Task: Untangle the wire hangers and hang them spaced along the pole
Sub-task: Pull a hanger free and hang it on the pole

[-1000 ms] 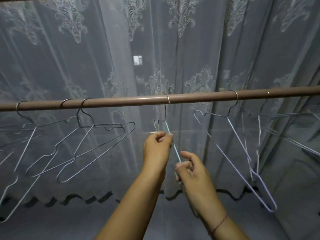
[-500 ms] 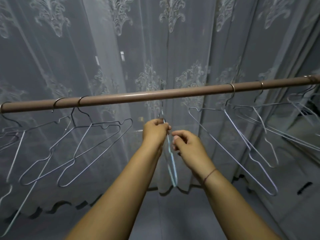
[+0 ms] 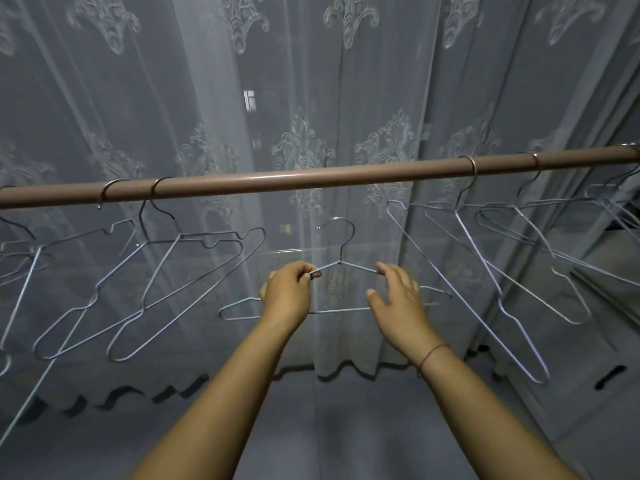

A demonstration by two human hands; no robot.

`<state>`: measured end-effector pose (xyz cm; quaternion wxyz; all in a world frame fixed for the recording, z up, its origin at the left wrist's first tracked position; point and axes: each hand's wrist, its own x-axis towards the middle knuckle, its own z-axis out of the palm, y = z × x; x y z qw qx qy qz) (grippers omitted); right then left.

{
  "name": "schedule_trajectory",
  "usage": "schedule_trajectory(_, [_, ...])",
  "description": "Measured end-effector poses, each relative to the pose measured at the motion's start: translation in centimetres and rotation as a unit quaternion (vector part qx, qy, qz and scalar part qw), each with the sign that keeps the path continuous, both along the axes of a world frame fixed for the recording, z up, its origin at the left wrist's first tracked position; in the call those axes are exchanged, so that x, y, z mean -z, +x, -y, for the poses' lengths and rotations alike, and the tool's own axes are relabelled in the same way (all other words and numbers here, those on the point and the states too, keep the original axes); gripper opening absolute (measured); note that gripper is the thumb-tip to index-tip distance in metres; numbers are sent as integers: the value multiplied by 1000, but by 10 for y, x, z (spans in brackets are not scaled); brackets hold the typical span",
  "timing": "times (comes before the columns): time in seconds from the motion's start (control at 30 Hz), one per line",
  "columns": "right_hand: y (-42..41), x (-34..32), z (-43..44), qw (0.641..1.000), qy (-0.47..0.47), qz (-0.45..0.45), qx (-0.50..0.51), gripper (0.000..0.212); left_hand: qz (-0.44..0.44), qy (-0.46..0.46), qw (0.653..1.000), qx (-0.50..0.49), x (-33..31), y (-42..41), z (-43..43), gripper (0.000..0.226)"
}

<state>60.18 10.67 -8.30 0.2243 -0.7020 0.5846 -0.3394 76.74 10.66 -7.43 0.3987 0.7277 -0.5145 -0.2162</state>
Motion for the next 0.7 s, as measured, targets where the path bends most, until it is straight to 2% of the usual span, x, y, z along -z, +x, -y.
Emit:
schedule_trajectory(0.07, [-6, -1, -2, 997, 3, -72, 17, 46, 5, -22, 1000, 15, -2, 0, 1, 26])
schedule_trajectory(0.13, [-13, -5, -6, 997, 15, -80, 2, 34, -5, -41, 999, 24, -2, 0, 2, 26])
schedule_trajectory(0.2, [-21, -10, -12, 999, 23, -8, -39, 15, -9, -63, 998, 26, -5, -3, 1, 25])
schedule_trajectory(0.3, [-30, -16, -27, 995, -10, 83, -60, 14, -23, -111, 993, -21, -16, -22, -12, 14])
schedule_trajectory(0.4, [-31, -28, -41, 986, -50, 148, -67, 16, -118, -177, 973, -93, -28, -49, -36, 18])
schedule_trajectory(0.47, [-28, -37, -42, 977, -59, 195, -60, 19, -195, -189, 960, -64, -38, -63, -46, 13])
schedule_trajectory(0.6, [-14, -57, -34, 975, -68, 206, -57, 20, -258, -166, 952, 12, -57, -75, -42, 14])
schedule_trajectory(0.7, [-1, -68, -28, 979, -73, 183, -48, 24, -273, -162, 948, 5, -63, -72, -31, 12])
